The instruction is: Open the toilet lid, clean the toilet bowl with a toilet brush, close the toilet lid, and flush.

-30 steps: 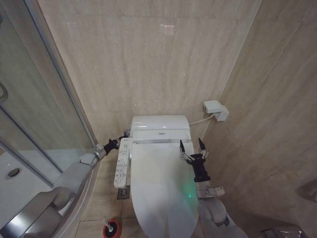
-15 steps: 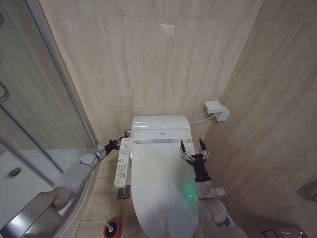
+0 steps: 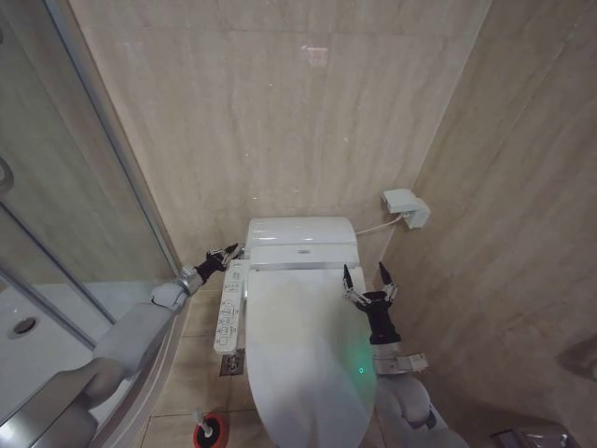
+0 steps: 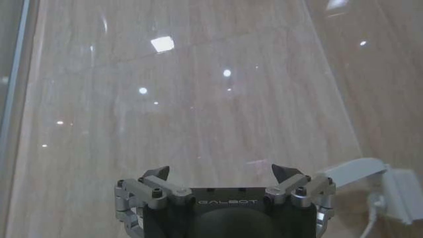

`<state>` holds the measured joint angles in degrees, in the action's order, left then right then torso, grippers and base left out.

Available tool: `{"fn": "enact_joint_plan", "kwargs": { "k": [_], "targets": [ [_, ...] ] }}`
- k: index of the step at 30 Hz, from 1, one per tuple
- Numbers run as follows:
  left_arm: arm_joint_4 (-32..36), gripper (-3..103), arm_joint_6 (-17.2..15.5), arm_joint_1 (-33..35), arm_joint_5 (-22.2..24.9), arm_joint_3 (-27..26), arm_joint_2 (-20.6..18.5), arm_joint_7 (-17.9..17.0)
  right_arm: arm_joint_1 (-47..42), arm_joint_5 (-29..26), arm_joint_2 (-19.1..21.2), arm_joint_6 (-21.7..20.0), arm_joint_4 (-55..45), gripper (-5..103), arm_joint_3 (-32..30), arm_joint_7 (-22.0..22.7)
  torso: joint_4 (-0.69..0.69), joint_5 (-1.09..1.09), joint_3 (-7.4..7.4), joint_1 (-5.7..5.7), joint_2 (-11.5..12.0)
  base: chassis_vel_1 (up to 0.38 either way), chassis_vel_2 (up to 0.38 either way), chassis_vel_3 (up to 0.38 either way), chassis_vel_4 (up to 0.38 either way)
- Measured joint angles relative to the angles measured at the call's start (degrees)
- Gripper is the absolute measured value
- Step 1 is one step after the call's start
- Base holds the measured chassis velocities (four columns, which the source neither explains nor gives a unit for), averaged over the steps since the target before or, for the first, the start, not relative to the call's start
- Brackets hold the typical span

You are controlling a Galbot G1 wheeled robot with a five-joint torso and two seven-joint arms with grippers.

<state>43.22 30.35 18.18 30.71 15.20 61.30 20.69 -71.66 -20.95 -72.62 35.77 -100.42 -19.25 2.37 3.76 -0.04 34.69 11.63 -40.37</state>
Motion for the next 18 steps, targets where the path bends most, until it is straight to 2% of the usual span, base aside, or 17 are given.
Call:
{"fn": "enact_joint_plan", "kwargs": {
  "k": [1, 2, 4, 5, 6, 7, 8, 9, 11, 12, 13, 14, 15, 16, 18],
  "targets": [
    [2.0, 0, -0.4, 0.9, 0.4, -0.3, -0.7, -1.6, 0.0, 0.0, 0.1, 0.0, 0.0, 100, -0.1, 0.0, -0.01, 0.01, 0.0, 0.0, 0.0, -0.05, -0.016, -0.007, -0.009],
    [2.0, 0, -0.4, 0.9, 0.4, -0.3, -0.7, -1.6, 0.0, 0.0, 0.1, 0.0, 0.0, 100, -0.1, 0.0, -0.01, 0.01, 0.0, 0.0, 0.0, -0.05, -0.016, -0.007, -0.009],
    [10.2, 0, -3.0, 4.8, 2.6, -2.1, -3.8, -9.5, 0.0, 0.0, 0.4, 0.0, -0.1, 100, -0.4, 0.0, -0.04, 0.03, 0.0, 0.0, 0.0, 0.0, 0.0, 0.0, 0.0],
    [13.8, 0, -4.1, 6.5, 3.5, -3.1, -4.8, -12.5, 0.1, -0.1, 0.5, 0.0, -0.1, 100, -0.6, 0.0, -0.13, 0.02, 0.0, 0.0, 0.0, 0.0, 0.0, 0.0, 0.0],
    [13.8, 0, -4.1, 6.5, 3.5, -3.1, -4.8, -12.5, 0.1, -0.1, 0.5, 0.0, -0.1, 100, -0.6, 0.0, -0.13, 0.02, 0.0, 0.0, 0.0, 0.0, 0.0, 0.0, 0.0],
    [18.4, 4, -5.2, 8.7, 4.4, -5.1, -6.0, -16.1, 0.1, -0.1, 0.6, 0.0, -0.1, 100, -0.8, 0.0, -0.1, 0.01, 0.0, 0.0, 0.0, 0.0, 0.0, 0.0, 0.0],
    [21.5, 4, -5.9, 10.2, 4.7, -6.3, -6.8, -18.1, 0.1, -0.1, 0.6, 0.0, -0.1, 100, -0.9, 0.0, -0.09, 0.03, -0.01, -0.01, 0.0, 0.0, 0.0, 0.0, 0.0],
    [21.5, 4, -5.9, 10.2, 4.7, -6.3, -6.8, -18.1, 0.1, -0.1, 0.6, 0.0, -0.1, 100, -0.9, 0.0, -0.09, 0.03, -0.01, -0.01, 0.0, 0.0, 0.0, 0.0, 0.0],
    [28.0, 4, -7.8, 13.7, 5.2, -9.1, -8.6, -21.7, 0.1, -0.1, 0.6, 0.0, 0.0, 100, -1.2, 0.1, -0.07, 0.03, -0.01, -0.01, 0.0, 0.0, 0.0, 0.0, 0.0],
    [28.0, 4, -7.8, 13.7, 5.2, -9.1, -8.6, -21.7, 0.1, -0.1, 0.6, 0.0, 0.0, 100, -1.2, 0.1, -0.07, 0.03, -0.01, -0.01, 0.0, 0.0, 0.0, 0.0, 0.0],
    [32.7, 4, -9.5, 16.3, 6.0, -11.1, -10.2, -24.1, 0.1, -0.1, 0.6, 0.0, 0.0, 100, -1.5, 0.1, -0.07, 0.01, -0.01, 0.0, 0.0, 0.0, 0.0, 0.0, 0.0],
    [36.5, 30, -10.9, 18.4, 6.8, -12.7, -11.5, -25.9, 0.1, -0.1, 0.6, 0.1, 0.0, 100, -1.8, 0.1, -0.07, 0.05, -0.01, -0.01, 0.0, 0.0, 0.0, 0.0, 0.0],
    [39.8, 30, -11.9, 20.1, 7.7, -13.9, -12.6, -27.4, 0.0, -0.1, 0.6, 0.2, 0.0, 100, -2.0, 0.1, -0.11, 0.05, -0.01, -0.01, 0.0, 0.0, 0.0, 0.0, 0.0],
    [39.8, 30, -11.9, 20.1, 7.7, -13.9, -12.6, -27.4, 0.0, -0.1, 0.6, 0.2, 0.0, 100, -2.0, 0.1, -0.11, 0.05, -0.01, -0.01, 0.0, 0.0, 0.0, 0.0, 0.0],
    [47.8, 30, -14.7, 25.5, 9.4, -17.9, -15.0, -31.3, -0.1, -0.1, 0.6, 0.2, -0.2, 100, -2.4, 0.1, -0.06, 0.03, -0.01, -0.01, 0.0, 0.0, 0.0, 0.0, 0.0]
  ]
}}
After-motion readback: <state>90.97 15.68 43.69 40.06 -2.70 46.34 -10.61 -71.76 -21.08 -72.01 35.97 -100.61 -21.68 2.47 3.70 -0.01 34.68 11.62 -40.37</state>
